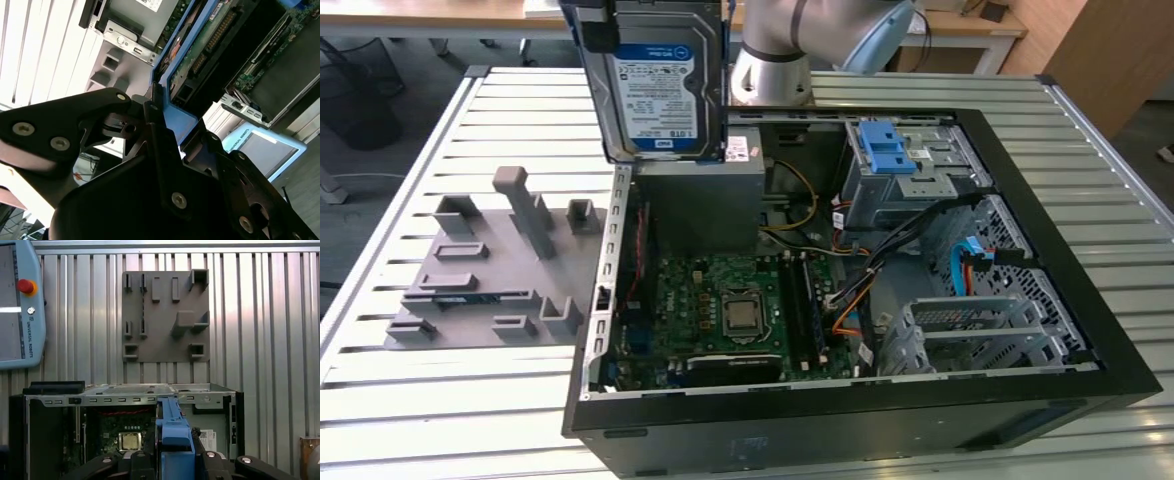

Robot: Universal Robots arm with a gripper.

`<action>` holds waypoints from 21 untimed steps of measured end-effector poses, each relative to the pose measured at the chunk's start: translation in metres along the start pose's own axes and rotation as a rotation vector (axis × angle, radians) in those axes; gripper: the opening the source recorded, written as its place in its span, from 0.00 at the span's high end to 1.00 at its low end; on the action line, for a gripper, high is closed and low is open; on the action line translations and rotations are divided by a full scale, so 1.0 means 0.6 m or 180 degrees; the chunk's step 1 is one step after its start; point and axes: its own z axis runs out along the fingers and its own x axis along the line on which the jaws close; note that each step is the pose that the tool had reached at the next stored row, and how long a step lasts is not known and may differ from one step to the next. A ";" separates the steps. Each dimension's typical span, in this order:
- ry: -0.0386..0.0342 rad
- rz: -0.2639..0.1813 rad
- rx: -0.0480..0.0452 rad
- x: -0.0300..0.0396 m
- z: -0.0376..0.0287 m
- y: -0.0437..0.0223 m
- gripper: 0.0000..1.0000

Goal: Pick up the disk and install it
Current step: 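Pick up the disk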

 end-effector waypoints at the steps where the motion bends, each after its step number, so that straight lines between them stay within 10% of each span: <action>1: 0.0000 0.0000 0.0000 0.001 0.000 -0.002 0.64; 21: 0.0000 0.0000 0.0000 0.028 0.001 -0.045 0.64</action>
